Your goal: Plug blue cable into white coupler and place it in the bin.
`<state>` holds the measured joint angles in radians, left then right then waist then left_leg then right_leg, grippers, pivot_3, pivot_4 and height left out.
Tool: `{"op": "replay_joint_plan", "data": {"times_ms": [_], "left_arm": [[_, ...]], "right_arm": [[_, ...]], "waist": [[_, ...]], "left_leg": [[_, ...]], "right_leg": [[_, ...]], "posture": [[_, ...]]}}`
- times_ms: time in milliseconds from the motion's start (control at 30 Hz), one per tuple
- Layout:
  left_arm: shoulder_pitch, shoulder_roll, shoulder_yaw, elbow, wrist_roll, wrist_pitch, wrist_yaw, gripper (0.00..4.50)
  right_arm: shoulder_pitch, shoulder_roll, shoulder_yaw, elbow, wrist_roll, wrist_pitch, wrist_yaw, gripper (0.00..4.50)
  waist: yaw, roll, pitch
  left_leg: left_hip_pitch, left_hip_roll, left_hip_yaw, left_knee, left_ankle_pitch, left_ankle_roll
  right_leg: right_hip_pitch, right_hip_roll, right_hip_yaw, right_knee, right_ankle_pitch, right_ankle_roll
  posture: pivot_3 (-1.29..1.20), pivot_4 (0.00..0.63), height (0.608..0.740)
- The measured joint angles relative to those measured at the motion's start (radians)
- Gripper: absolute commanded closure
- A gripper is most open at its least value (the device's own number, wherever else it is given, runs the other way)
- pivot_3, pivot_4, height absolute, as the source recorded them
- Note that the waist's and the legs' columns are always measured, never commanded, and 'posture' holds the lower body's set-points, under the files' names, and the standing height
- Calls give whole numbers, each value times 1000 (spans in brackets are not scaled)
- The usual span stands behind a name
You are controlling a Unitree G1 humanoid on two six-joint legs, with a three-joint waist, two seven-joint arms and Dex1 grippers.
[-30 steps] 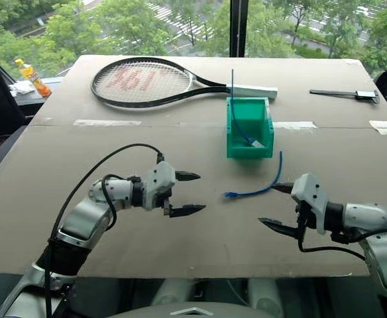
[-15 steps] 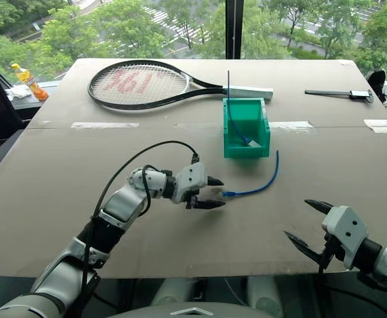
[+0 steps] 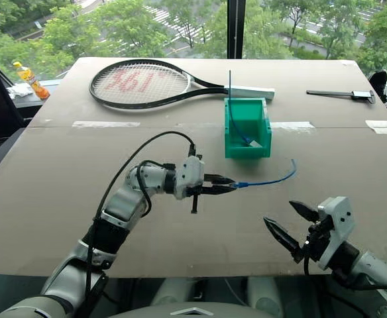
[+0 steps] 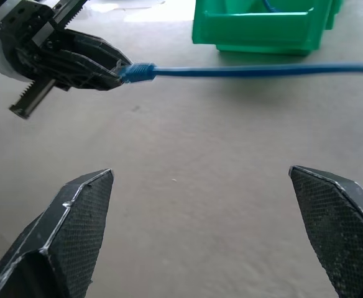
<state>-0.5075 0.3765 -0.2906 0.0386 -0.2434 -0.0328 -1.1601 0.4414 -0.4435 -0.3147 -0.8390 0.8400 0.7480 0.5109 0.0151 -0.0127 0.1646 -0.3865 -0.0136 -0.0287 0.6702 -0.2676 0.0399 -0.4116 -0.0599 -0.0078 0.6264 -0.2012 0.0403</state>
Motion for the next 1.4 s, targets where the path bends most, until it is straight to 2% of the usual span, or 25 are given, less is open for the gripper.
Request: {"op": "replay_joint_plan", "data": {"times_ms": [67,167,300,500,833,933,1100,1133,1400], "left_arm": [[-22,-21,32,-20,-20,-21,22,4474],[-24,-40,47,-19,-17,-53,54,4500],[-28,-44,62,-6,16,-126,98,4500],[-31,-45,69,15,69,-219,148,4500],[-30,-38,68,16,95,-280,173,4500],[-30,-38,68,16,95,-279,179,4500],[-29,-35,64,17,100,-267,184,4500],[-29,-36,64,19,101,-267,185,4500],[-52,-66,49,73,106,-270,195,4500]], "right_arm": [[-85,43,32,-12,106,44,-122,0],[-251,132,66,5,212,57,-304,675],[-405,194,118,49,315,56,-483,675],[-493,235,179,126,348,43,-583,675],[-524,252,184,177,384,-12,-607,675],[-530,253,198,190,388,-15,-606,1575],[-539,252,223,191,400,-30,-586,4101],[-539,252,225,191,402,-33,-583,4467],[-537,234,225,204,404,-55,-581,4467]], "waist": [[-1,0,0],[-3,0,0],[0,0,0],[-2,0,0],[-4,0,0],[-4,0,0],[-4,0,0],[-4,0,0],[-2,0,0]], "left_leg": [[1,-1,1,0,0,0],[1,-1,2,0,0,0],[0,-1,1,0,0,0],[-1,-2,2,0,0,1],[0,-1,2,0,0,1],[0,-1,2,0,0,1],[0,-1,2,0,0,1],[0,-1,2,0,-1,1],[0,-1,2,0,0,1]], "right_leg": [[0,5,-1,0,-1,2],[0,6,-1,0,-1,3],[0,8,-2,0,2,4],[-1,8,-1,-1,2,4],[0,8,0,0,2,4],[0,8,0,0,2,4],[0,8,-1,0,2,4],[0,8,0,0,2,4],[0,8,-1,0,2,4]], "posture": [[0,150,740],[0,150,740],[0,150,740],[0,150,740],[0,150,740],[0,150,740],[0,150,740],[0,150,740],[0,150,740]]}}
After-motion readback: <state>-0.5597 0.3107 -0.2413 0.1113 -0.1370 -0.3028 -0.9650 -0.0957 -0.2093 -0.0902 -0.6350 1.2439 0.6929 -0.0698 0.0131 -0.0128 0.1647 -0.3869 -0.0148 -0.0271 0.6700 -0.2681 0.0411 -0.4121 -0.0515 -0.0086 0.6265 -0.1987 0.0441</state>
